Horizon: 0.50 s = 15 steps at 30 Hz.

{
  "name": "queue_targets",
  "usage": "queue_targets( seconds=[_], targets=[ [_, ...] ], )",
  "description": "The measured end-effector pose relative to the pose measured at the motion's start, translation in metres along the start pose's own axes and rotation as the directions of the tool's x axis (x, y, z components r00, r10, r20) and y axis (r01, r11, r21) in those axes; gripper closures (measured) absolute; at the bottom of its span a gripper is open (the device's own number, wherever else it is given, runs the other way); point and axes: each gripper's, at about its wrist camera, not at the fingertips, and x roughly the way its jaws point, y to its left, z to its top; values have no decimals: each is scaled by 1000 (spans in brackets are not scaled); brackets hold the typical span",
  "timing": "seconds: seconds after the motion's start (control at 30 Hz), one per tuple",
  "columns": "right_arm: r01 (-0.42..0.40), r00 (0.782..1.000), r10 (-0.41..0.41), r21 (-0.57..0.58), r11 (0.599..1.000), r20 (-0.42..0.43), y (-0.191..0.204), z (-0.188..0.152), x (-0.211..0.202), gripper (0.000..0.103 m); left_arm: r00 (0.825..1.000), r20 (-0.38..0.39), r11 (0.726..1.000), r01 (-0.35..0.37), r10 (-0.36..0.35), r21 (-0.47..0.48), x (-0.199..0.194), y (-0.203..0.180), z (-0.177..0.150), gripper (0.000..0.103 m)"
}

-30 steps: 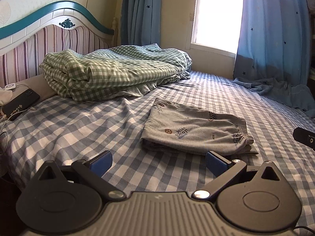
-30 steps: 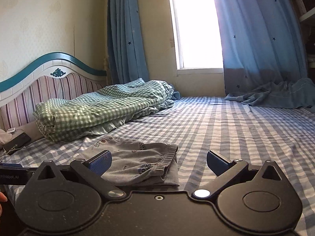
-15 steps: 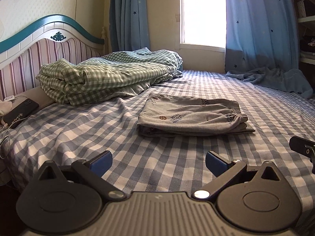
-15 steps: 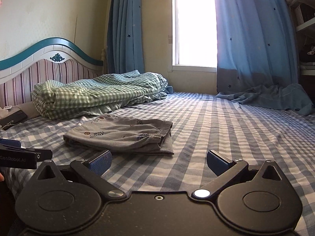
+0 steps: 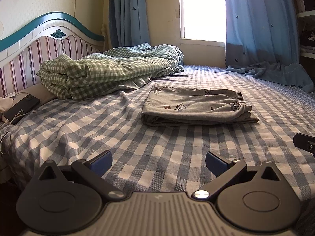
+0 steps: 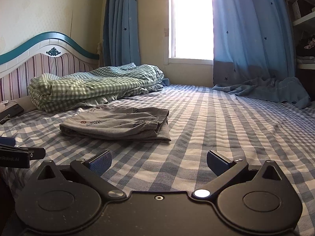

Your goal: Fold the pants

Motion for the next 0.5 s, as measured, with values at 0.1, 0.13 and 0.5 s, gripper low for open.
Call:
queue_targets(
  seconds=[0.1,0.13,0.5],
  targets=[
    [-1,1000,1,-5,1000,-6,1,0,1,1,1000,-2,1000,-1,1,-1,1,1,-1,0],
    [-1,1000,1,-6,1000,-7,1,0,1,1,1000,-1,1000,-2,2,-2,1,2,-1,0],
    [4,1000,-4,-1,1000,-18,0,-2,6,1,1000,-9,1000,-5,5,2,4,3,-3,0]
  ],
)
